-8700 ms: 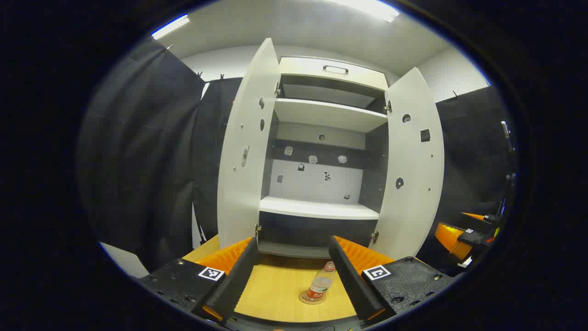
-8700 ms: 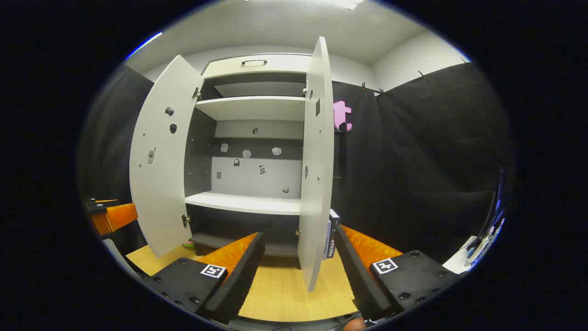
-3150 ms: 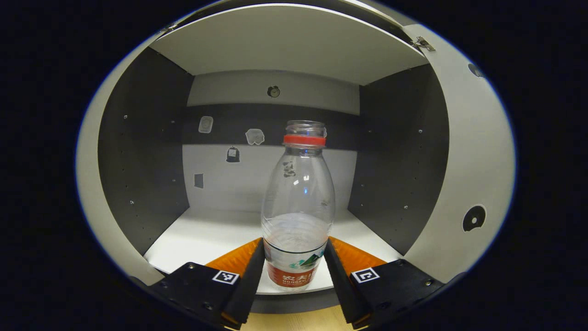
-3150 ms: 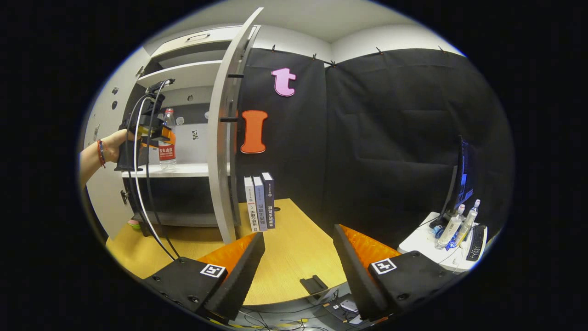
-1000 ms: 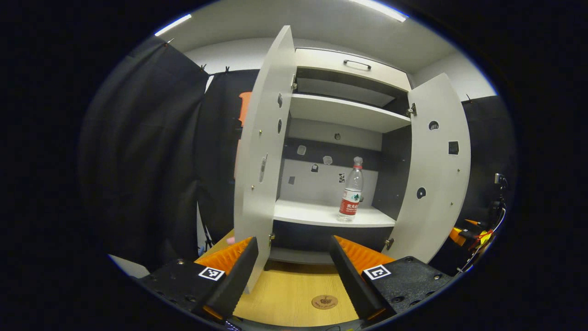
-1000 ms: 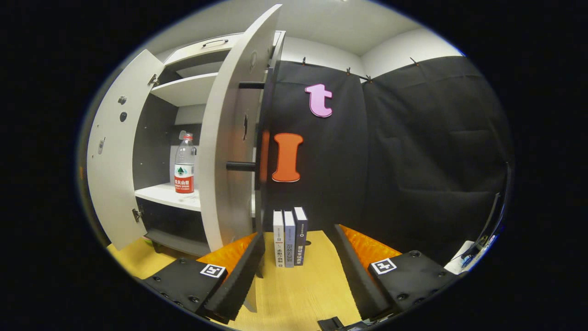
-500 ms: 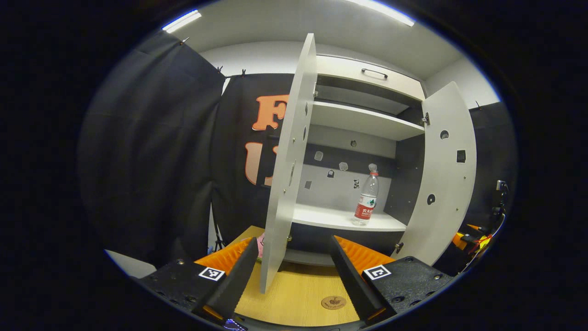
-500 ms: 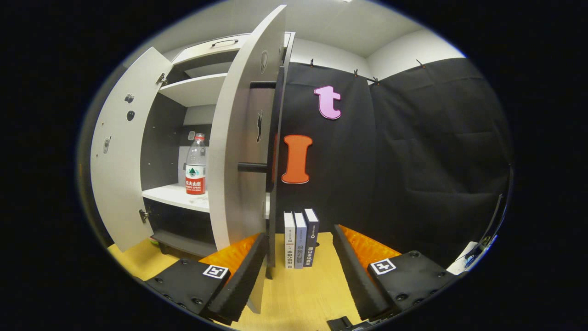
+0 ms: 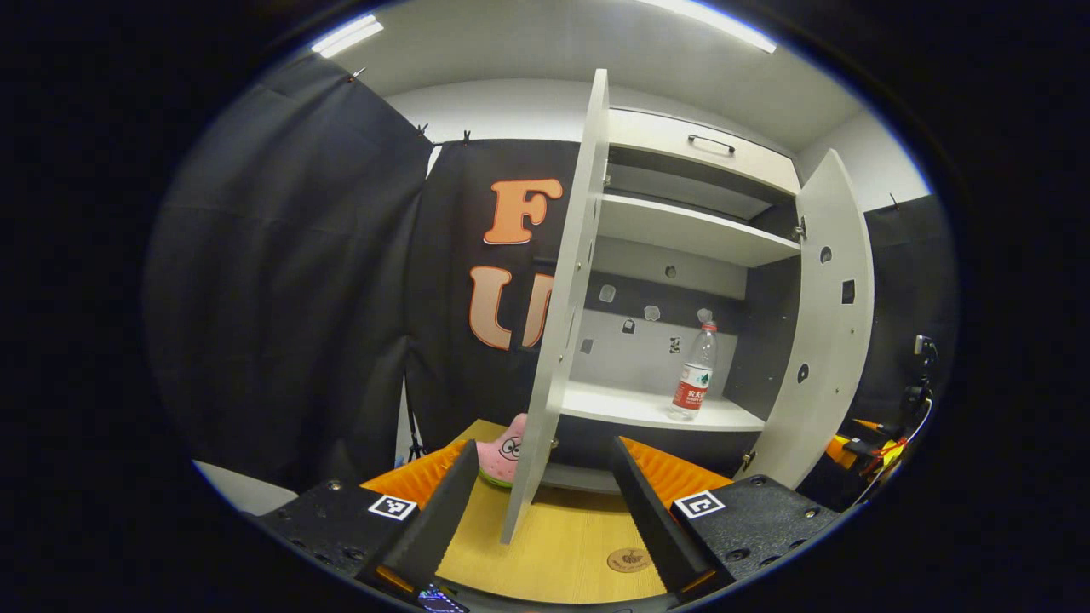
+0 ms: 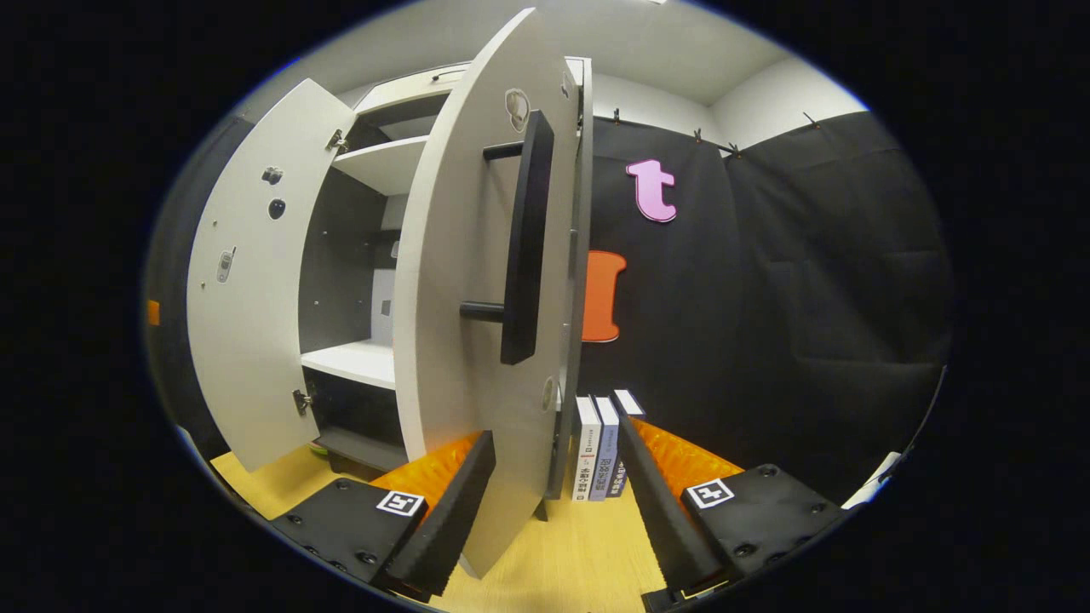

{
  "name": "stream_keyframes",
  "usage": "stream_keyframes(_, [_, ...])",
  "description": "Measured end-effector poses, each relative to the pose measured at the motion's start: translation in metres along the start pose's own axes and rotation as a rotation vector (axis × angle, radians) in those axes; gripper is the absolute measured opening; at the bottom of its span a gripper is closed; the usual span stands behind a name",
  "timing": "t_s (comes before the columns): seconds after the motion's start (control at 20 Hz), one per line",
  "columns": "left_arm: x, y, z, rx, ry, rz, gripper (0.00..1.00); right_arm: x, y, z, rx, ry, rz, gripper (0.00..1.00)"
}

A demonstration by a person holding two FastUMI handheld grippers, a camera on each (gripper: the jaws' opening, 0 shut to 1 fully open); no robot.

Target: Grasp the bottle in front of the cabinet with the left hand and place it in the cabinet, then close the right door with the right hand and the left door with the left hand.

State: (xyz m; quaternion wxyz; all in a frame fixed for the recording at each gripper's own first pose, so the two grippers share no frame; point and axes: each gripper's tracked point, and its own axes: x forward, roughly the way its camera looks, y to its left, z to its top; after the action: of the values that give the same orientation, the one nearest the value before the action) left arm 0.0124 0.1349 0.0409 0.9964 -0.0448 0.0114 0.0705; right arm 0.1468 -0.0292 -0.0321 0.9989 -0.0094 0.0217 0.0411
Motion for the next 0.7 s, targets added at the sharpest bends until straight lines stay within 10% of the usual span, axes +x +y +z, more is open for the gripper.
stream_keyframes(0.7, [-0.001,0.024,0.005,0.023,-0.003,0.058,0.95,0.06,0.02,-0.003,-0.001,-0.023,0.026,0.96])
